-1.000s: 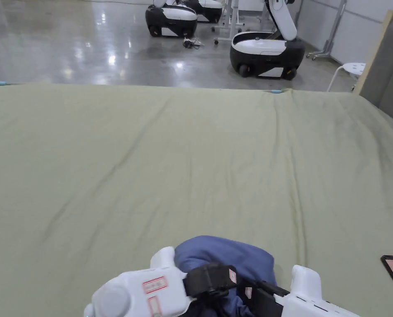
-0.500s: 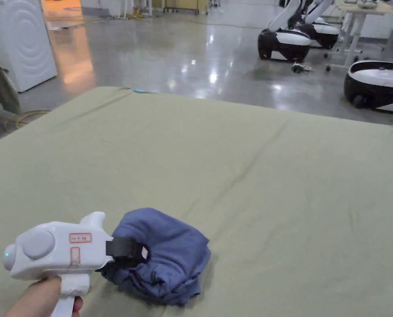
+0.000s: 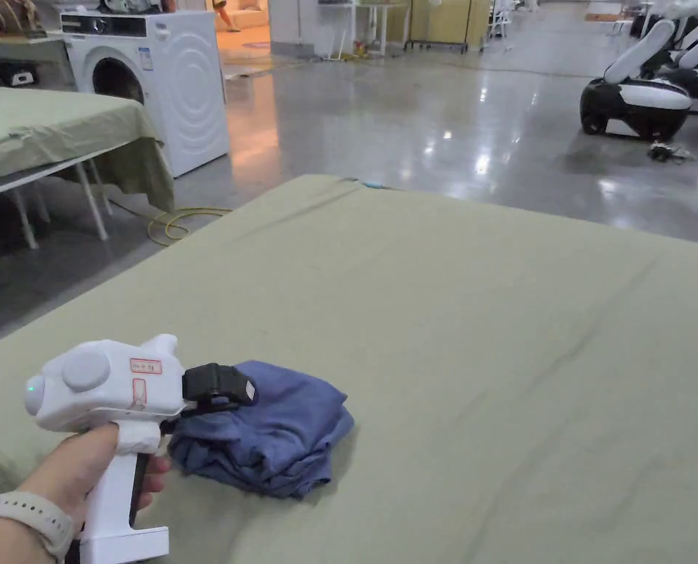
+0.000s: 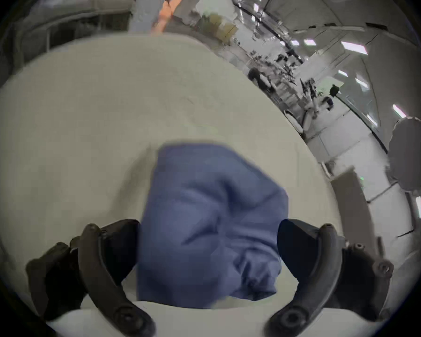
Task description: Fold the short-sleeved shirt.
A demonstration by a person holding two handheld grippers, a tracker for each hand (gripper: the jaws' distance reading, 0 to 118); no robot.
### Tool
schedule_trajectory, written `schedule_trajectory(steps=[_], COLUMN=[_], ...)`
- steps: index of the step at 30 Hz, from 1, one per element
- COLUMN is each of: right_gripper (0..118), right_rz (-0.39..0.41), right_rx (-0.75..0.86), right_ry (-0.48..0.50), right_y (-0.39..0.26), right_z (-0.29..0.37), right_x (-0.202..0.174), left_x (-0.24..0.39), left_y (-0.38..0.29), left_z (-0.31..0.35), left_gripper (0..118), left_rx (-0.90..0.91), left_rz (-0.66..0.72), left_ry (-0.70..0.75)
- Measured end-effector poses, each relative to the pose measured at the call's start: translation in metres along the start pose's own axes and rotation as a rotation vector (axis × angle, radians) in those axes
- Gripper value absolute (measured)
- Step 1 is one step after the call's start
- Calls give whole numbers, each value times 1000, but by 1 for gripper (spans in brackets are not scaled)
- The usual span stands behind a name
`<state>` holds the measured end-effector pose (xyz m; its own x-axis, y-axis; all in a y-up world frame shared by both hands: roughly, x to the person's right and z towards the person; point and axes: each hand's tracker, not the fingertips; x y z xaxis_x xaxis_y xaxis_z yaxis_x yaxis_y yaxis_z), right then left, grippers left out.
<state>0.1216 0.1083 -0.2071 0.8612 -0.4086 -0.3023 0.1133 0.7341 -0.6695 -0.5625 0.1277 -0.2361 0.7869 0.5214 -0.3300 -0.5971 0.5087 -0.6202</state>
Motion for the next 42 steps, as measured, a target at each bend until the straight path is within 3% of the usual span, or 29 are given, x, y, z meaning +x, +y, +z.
schedule_trajectory(steps=[4,5,6,7,8,9,10,13,16,19,24,27,30,32,33,35,36,42], right_gripper=[3,3,3,3,3,3,3,3,3,3,5,14,15,21,29,46,60,92], right_rz=[46,68,82,93,97,99,126,252,236,317,291,312,321,341,347,346,340,369], right_rx=[16,38,60,97,143,206,252,420,492,542,579,580,577,573,571,564,559,581], right_ry=[-22,-61,-90,-117,-142,-150,-177,-320,-342,-459,-423,-415,-398,-417,-422,-423,-416,-424], right_y=[9,14,20,27,35,46,59,101,142,171,193,200,200,198,198,198,198,193], right_z=[12,17,22,28,36,46,55,80,98,108,125,125,121,117,117,117,117,116], right_x=[-5,-5,-5,-5,-3,-3,-4,-11,-12,-13,-8,-13,-17,-21,-22,-22,-22,-24], left_x=[62,90,112,138,166,196,220,305,373,428,456,464,471,470,470,471,470,473], left_y=[-9,-22,-31,-45,-59,-73,-86,-119,-136,-156,-169,-170,-174,-174,-173,-174,-173,-177], left_z=[50,58,61,64,64,59,52,38,32,31,38,38,39,39,39,39,39,42], left_gripper=[108,102,77,36,36,21,1,3,3,3,3,3,11,25,42,87,102,118], left_rx=[214,267,330,372,392,402,469,576,580,667,685,677,678,677,676,672,670,690], left_rz=[-242,-322,-409,-479,-541,-558,-575,-654,-657,-730,-725,-744,-764,-770,-774,-771,-765,-759], left_ry=[200,244,250,219,129,58,74,-45,-149,-101,-129,-116,-105,-104,-101,-104,-105,-119])
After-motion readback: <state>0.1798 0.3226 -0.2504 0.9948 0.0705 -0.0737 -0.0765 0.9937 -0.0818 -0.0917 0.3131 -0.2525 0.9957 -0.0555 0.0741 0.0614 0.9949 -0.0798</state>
